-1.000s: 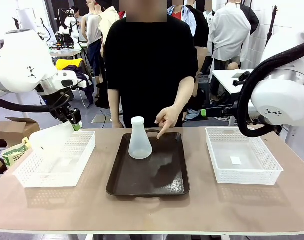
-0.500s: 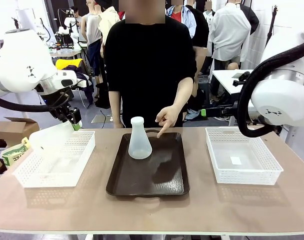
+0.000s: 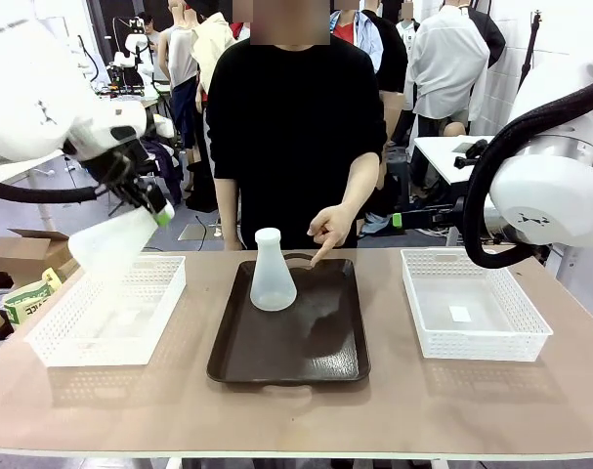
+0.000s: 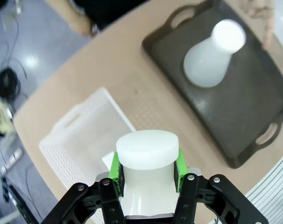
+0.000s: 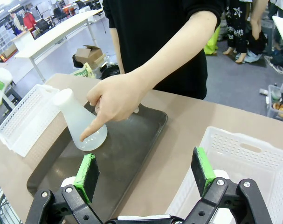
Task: Prepare the laboratory tools.
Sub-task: Place the picked Big flask upright in the Handle tray as directed by the person.
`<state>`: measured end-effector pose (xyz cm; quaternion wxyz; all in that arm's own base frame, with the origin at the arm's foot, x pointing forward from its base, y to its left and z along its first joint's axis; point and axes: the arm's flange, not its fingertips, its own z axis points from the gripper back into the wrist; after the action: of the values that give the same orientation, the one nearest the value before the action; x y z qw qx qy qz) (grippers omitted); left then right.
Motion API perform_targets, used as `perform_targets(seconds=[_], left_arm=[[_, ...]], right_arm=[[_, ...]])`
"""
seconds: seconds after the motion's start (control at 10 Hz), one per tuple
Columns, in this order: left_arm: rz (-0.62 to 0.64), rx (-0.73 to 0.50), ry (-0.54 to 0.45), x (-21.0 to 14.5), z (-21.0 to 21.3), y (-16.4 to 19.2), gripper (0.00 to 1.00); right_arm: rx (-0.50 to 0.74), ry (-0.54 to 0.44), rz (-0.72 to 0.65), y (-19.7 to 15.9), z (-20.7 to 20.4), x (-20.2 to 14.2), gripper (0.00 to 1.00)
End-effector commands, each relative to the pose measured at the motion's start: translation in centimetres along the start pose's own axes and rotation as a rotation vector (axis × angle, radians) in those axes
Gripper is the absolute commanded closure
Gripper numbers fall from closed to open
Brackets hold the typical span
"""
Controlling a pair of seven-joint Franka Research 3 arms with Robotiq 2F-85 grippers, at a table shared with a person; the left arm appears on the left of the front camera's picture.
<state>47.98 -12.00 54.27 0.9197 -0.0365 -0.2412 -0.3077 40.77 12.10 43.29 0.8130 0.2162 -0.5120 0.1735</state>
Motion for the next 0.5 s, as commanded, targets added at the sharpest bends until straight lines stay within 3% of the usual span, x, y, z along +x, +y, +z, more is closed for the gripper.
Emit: perform_targets(seconds=[0.0,0.4], left_arm=[[-0.120,-0.122,-0.186,-1.5,2.0,-0.6,1.00],[-0.337,-0.608,-0.454,-0.6,-1.6,-2.9,1.00]], right_arm=[[-0.002,0.020,-0.004,-0.1,0.0,0.6,0.00],[-0.002,0.020,-0.004,-0.1,0.0,0.6,0.00]])
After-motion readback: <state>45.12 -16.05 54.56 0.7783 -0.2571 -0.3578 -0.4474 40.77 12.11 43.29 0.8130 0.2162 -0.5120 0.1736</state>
